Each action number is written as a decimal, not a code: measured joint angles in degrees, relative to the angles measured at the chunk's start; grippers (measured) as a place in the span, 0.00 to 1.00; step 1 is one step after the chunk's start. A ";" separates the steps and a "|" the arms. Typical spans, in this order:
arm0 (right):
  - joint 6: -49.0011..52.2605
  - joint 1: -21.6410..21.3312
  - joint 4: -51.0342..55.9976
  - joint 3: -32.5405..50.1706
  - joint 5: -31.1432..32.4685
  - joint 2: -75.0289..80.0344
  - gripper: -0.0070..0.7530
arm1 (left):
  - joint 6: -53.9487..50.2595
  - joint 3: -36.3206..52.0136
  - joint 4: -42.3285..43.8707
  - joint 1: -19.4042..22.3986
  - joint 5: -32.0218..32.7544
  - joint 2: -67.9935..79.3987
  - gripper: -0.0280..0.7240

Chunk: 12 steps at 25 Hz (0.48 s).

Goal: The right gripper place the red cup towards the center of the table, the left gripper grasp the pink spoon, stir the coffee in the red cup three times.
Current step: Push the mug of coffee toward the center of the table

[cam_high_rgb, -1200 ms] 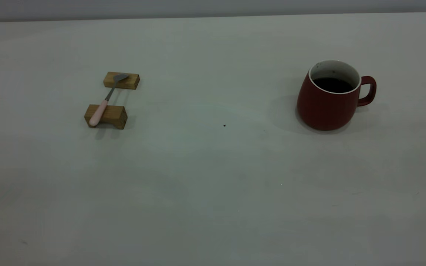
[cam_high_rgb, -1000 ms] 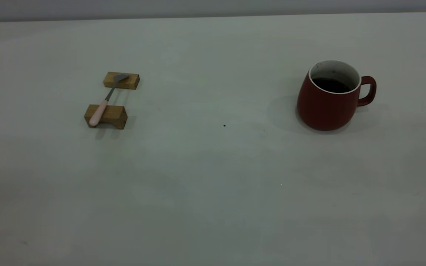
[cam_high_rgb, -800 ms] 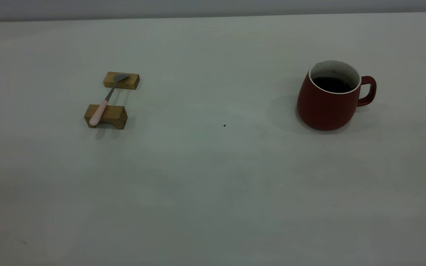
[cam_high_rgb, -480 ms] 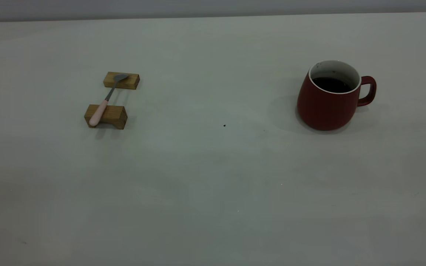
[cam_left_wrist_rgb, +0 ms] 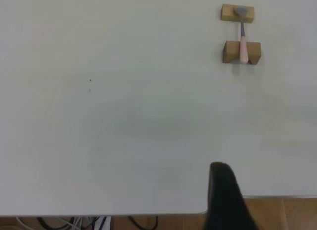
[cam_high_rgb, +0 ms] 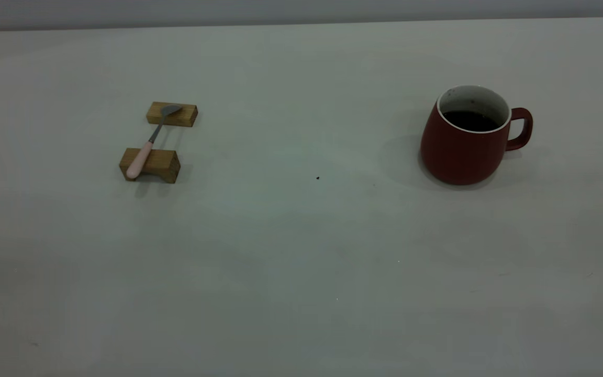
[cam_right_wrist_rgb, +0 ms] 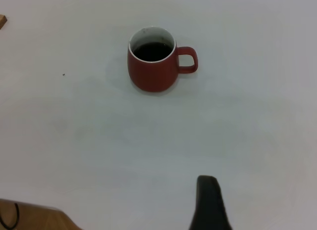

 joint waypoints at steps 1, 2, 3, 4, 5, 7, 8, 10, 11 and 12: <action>-0.07 0.00 0.00 -0.35 0.00 0.30 0.78 | 0.00 0.00 0.00 0.00 0.00 0.00 0.72; -0.24 0.00 0.00 -0.97 -0.06 1.28 0.78 | 0.00 0.00 0.00 0.00 0.00 0.00 0.72; -0.42 0.00 0.00 -1.59 -0.19 2.71 0.78 | 0.00 0.00 0.00 0.00 0.00 0.00 0.72; -0.54 0.00 0.00 -2.44 -0.45 5.04 0.78 | 0.00 0.00 0.00 0.00 0.00 0.00 0.72; -0.60 0.00 0.00 -3.50 -0.75 7.95 0.78 | 0.00 0.00 0.00 0.00 0.00 0.00 0.72; -1.74 0.00 0.27 -5.80 -2.00 14.25 0.78 | 0.00 0.00 0.00 0.00 0.00 0.00 0.72; -2.71 0.00 0.44 -7.26 -3.04 18.09 0.78 | 0.00 0.00 0.00 0.00 0.00 0.00 0.72; -4.78 0.00 0.46 -9.92 -4.86 25.61 0.78 | 0.00 0.00 0.00 0.00 0.00 0.00 0.72; -6.02 0.00 0.51 -11.16 -5.53 29.70 0.78 | 0.00 0.00 0.00 0.00 0.00 0.00 0.72; -7.71 0.00 0.50 -12.21 -6.50 33.70 0.78 | 0.00 0.00 0.00 0.00 0.00 0.00 0.72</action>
